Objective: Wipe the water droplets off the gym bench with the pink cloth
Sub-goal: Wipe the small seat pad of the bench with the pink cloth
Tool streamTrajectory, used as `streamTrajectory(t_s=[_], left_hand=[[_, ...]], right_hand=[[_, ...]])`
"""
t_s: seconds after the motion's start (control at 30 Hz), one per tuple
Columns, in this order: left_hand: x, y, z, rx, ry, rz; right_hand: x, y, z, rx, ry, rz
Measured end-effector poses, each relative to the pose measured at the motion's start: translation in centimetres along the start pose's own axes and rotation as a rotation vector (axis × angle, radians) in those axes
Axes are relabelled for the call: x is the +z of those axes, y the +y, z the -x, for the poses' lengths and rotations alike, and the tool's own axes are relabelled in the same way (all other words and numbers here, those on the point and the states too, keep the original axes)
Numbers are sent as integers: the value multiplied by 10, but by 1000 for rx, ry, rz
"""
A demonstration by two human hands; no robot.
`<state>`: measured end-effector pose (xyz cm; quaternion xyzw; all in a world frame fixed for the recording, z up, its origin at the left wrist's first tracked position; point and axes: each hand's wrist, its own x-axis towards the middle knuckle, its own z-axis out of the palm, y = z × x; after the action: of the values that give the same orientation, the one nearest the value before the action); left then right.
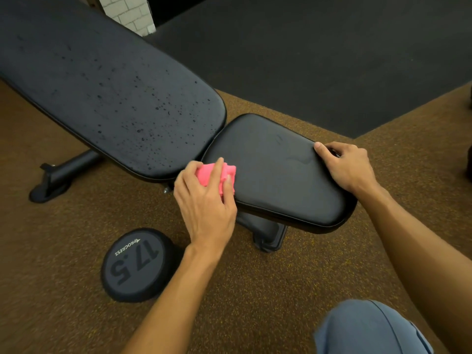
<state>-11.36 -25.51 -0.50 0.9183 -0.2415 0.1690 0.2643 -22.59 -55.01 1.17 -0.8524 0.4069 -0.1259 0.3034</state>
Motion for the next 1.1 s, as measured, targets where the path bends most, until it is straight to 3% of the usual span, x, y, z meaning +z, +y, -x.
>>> streamTrajectory(t_s=[0.13, 0.23, 0.37, 0.7, 0.93, 1.1], left_hand=[[1, -9, -15, -167, 5, 238], [1, -10, -10, -408, -6, 487], [3, -4, 5, -559, 8, 614], [17, -4, -5, -716, -12, 747], [25, 34, 58, -736, 23, 810], [27, 35, 48, -793, 20, 828]], right_hand=[[0, 0, 0, -4, -7, -6], [0, 1, -1, -5, -7, 1], [0, 2, -2, 1, 6, 17], [-1, -1, 3, -20, 2, -9], [-2, -1, 4, -32, -1, -18], [-1, 1, 4, -35, -3, -27]])
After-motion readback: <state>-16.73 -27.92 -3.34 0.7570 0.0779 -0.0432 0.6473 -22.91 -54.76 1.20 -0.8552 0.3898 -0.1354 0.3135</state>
